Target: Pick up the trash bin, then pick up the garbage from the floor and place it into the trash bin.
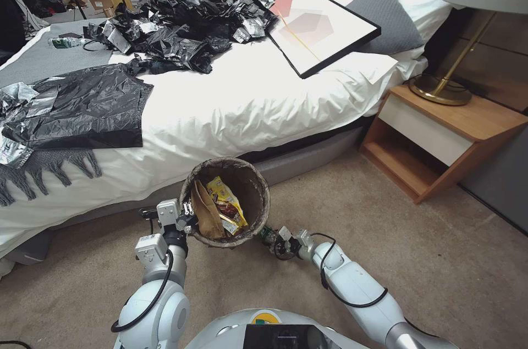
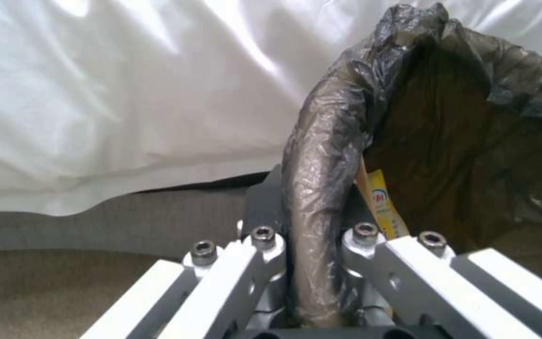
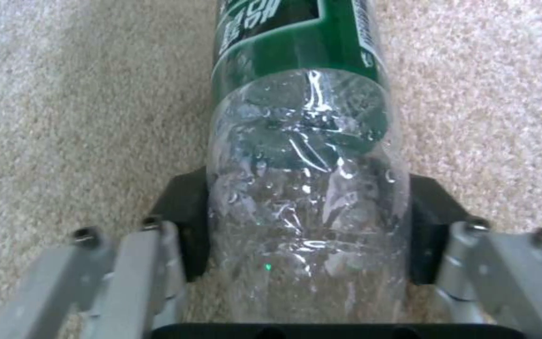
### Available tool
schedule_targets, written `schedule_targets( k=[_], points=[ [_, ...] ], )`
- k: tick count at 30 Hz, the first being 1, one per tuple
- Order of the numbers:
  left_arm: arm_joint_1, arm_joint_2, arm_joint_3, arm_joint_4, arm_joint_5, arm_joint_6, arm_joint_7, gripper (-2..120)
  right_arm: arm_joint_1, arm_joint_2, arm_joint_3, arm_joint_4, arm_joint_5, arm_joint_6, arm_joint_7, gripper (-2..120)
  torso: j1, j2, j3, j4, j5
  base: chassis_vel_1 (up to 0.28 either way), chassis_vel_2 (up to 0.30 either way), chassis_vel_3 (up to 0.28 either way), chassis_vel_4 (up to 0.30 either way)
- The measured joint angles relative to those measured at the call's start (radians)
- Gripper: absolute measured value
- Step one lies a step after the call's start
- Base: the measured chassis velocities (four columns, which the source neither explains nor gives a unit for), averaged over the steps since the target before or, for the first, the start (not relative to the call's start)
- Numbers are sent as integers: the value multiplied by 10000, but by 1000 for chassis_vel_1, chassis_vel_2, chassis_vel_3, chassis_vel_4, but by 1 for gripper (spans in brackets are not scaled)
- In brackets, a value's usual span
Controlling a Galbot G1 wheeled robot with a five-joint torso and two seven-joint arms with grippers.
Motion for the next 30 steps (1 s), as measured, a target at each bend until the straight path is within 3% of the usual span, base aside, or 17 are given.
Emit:
schedule_targets(
  k=[8,21,30],
  points=[
    [22,3,14,7,20,-3,1,5,0,153,198,-561,-93,394,-49,31,0,0,0,-1,-2,0,0,0,0],
    [-51,7,26,85,17,-12,9,5,-54,183,393,-571,-93,492,160,30,0,0,0,3,3,0,0,0,0],
    [-101,52,-1,84,-55,-24,13,5,-918,35,1148,119,431,977,1418,30,0,0,0,0,1,0,0,0,0]
  ],
)
